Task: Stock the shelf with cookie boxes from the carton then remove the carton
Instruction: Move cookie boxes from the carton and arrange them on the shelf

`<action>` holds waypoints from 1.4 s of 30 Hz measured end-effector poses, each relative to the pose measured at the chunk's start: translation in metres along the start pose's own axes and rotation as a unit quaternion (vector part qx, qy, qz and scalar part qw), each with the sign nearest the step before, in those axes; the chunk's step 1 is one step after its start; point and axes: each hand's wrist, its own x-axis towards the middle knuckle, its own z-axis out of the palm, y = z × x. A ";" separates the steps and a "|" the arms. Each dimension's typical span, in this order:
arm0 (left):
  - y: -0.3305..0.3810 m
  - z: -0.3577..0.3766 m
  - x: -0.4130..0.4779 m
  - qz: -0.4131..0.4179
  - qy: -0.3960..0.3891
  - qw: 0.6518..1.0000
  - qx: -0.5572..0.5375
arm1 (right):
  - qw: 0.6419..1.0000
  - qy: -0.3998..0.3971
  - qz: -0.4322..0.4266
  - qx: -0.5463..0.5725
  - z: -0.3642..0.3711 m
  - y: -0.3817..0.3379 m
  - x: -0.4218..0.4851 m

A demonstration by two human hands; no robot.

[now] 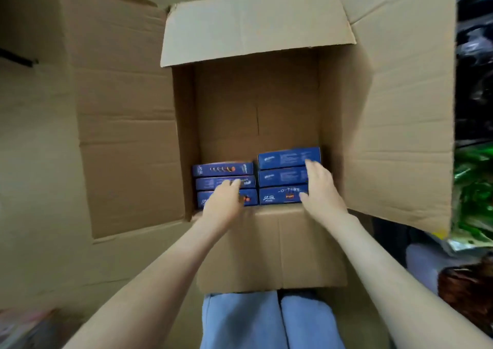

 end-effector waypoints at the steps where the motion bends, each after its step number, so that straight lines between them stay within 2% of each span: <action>1: 0.000 0.006 0.008 0.020 0.008 1.000 0.009 | 0.999 0.023 -0.022 -0.025 0.000 0.000 0.013; 4: 0.001 0.015 0.029 0.085 0.036 0.994 0.056 | 0.986 0.042 -0.080 -0.141 -0.005 -0.001 0.051; 7: 0.001 0.019 0.044 0.106 0.070 0.988 0.090 | 0.976 -0.031 -0.078 -0.199 -0.007 -0.002 0.084; 10: 0.000 0.021 0.055 0.111 0.099 0.981 0.128 | 0.972 -0.087 -0.054 -0.211 -0.011 -0.002 0.103; 14: 0.000 0.017 0.068 0.117 0.122 0.976 0.138 | 0.978 -0.098 -0.045 -0.179 -0.019 0.000 0.115; 18: 0.004 0.009 0.069 0.114 0.143 0.975 0.122 | 0.971 -0.025 -0.101 -0.214 -0.018 0.007 0.109; 21: 0.012 -0.003 0.052 0.048 0.122 0.991 0.015 | 0.953 0.044 -0.156 -0.255 -0.027 0.004 0.087; 23: 0.024 -0.024 0.034 0.049 0.126 0.991 -0.007 | 0.949 0.065 -0.161 -0.262 -0.050 -0.004 0.058; 27: 0.070 -0.103 -0.019 0.179 0.117 0.977 0.023 | 0.974 0.047 -0.121 -0.186 -0.123 -0.042 -0.022; 29: 0.099 -0.154 -0.056 0.250 0.081 0.960 0.093 | 0.987 0.013 -0.096 -0.130 -0.167 -0.069 -0.069; 31: 0.125 -0.204 -0.099 0.304 0.041 0.937 0.169 | 0.988 -0.014 -0.095 -0.122 -0.213 -0.099 -0.115; 33: 0.148 -0.255 -0.145 0.323 -0.004 0.927 0.190 | 0.992 -0.016 -0.091 -0.084 -0.258 -0.125 -0.160; 35: 0.169 -0.304 -0.190 0.316 -0.030 0.932 0.175 | 0.995 -0.003 -0.098 -0.027 -0.301 -0.146 -0.202; 38: 0.190 -0.363 -0.253 0.325 -0.019 0.939 0.113 | 0.990 0.059 -0.117 0.052 -0.358 -0.169 -0.262; 42: 0.205 -0.416 -0.323 0.314 -0.021 0.948 -0.043 | 0.958 0.208 -0.110 0.161 -0.418 -0.180 -0.343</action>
